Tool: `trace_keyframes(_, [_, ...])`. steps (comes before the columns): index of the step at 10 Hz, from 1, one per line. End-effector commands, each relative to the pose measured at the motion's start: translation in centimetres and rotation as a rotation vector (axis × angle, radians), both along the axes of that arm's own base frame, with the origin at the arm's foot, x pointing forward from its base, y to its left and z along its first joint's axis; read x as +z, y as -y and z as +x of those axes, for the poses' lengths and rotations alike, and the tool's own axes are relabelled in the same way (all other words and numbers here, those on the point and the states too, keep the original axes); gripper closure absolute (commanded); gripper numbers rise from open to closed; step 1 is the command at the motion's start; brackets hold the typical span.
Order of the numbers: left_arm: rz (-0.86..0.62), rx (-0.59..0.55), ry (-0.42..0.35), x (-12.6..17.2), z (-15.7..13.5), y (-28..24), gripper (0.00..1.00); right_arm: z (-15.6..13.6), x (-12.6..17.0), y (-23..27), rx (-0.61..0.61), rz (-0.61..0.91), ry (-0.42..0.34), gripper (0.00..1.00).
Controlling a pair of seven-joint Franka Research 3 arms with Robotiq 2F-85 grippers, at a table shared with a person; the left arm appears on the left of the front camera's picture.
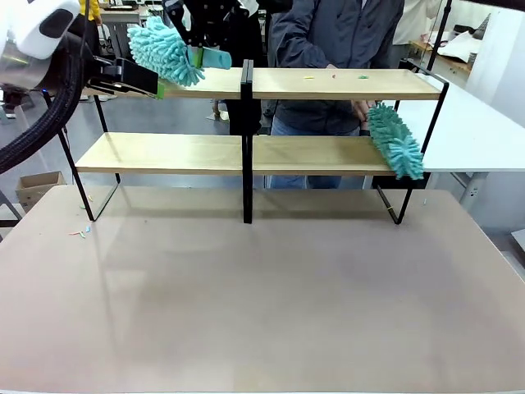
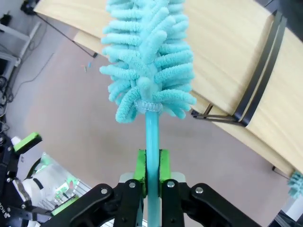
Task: Clean the shelves.
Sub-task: Clean another randomly selected level of the Shelf with the Duster.
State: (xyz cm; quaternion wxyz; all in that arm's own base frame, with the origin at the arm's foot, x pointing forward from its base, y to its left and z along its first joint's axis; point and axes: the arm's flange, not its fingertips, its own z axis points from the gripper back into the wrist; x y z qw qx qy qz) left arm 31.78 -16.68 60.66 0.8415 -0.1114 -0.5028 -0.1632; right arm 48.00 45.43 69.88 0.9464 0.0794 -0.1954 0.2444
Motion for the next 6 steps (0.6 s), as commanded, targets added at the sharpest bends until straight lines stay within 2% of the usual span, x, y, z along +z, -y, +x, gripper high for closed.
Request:
trace_keyframes(1, [0.003, 0.004, 0.004, 0.1, 0.0, 0.0, 0.0, 3.1, 1.3, -1.0, 0.077, -0.01, 0.082, 0.88])
trace_keyframes(3, [0.003, 0.004, 0.004, 0.1, 0.0, 0.0, 0.0, 6.7, 1.4, -2.6, 0.154, -0.025, 0.102, 0.88])
trace_keyframes(6, [0.003, 0.004, 0.004, 0.1, 0.0, 0.0, 0.0, 9.8, 1.7, -4.2, 0.226, -0.039, 0.082, 0.88])
